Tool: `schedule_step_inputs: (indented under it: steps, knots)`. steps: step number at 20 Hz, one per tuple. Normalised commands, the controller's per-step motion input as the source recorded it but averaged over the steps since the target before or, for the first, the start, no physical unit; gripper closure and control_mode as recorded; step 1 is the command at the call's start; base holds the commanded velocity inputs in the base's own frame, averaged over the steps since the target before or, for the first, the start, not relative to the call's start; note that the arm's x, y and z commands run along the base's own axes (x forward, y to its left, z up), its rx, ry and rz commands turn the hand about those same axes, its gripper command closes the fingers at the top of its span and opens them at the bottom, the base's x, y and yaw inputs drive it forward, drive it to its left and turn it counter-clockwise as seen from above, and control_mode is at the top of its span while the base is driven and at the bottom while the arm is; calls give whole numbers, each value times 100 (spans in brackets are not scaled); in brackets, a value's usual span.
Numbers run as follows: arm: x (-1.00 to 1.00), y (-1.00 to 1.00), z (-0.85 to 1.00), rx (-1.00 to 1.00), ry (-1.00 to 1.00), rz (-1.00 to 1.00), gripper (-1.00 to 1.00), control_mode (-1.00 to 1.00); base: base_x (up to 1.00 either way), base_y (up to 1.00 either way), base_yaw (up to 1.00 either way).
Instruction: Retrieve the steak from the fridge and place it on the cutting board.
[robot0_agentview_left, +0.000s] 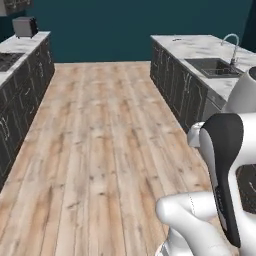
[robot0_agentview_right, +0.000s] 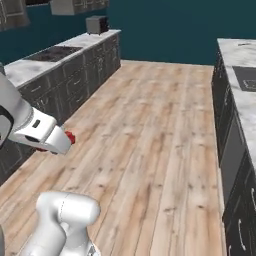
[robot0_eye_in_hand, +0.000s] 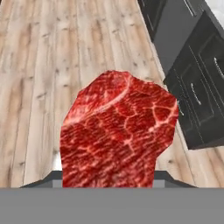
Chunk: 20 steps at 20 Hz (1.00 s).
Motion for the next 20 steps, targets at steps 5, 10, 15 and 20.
schedule_step_inputs:
  steps: [5,10,15,20]
  knots:
    - [0,0,0,0,0,0,100,100,63,39,-79]
    - [0,0,0,0,0,0,100,100,64,46,-77]
    - [0,0,0,0,0,0,100,100,57,58,-71]
    - [0,0,0,0,0,0,100,100,19,59,-61]
